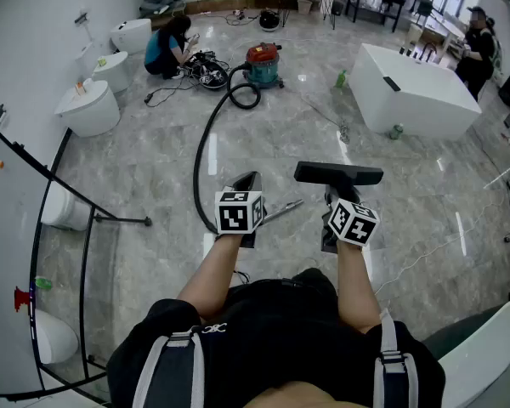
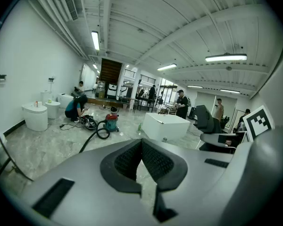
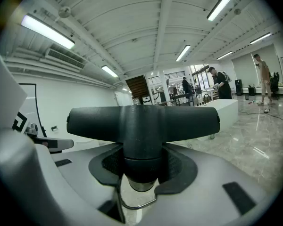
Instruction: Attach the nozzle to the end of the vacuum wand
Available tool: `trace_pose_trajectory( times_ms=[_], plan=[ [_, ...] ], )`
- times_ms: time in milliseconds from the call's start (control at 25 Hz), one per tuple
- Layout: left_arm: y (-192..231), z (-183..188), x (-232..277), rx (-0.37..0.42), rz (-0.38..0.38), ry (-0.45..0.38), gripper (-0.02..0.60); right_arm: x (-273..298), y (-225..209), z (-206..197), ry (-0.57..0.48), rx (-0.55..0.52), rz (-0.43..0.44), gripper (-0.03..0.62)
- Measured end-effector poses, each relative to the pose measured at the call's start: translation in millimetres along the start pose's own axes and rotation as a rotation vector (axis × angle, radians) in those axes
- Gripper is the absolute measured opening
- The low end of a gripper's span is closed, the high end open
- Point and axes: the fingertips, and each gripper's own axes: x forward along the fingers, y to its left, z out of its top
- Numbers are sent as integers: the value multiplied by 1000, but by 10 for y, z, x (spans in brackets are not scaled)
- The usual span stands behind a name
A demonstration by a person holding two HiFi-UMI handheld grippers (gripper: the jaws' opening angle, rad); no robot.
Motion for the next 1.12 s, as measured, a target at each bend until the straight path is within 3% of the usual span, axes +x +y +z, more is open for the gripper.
trace_pose_trajectory(
  times_ms=[280,520,800,1120],
  plan=[
    [58,-39,378,19,1,23,12,376,-136,29,4,46,43,178],
    [88,202,900,45,14,17,12,926,-333,279,-7,53,73,177],
    [-84,529,1851,96,26,23,12,1751,-914,717,-4,134,121,178],
    [-135,914,3070,113,88,80,12,2733,-1619,1198,28,120,139,177]
  ],
)
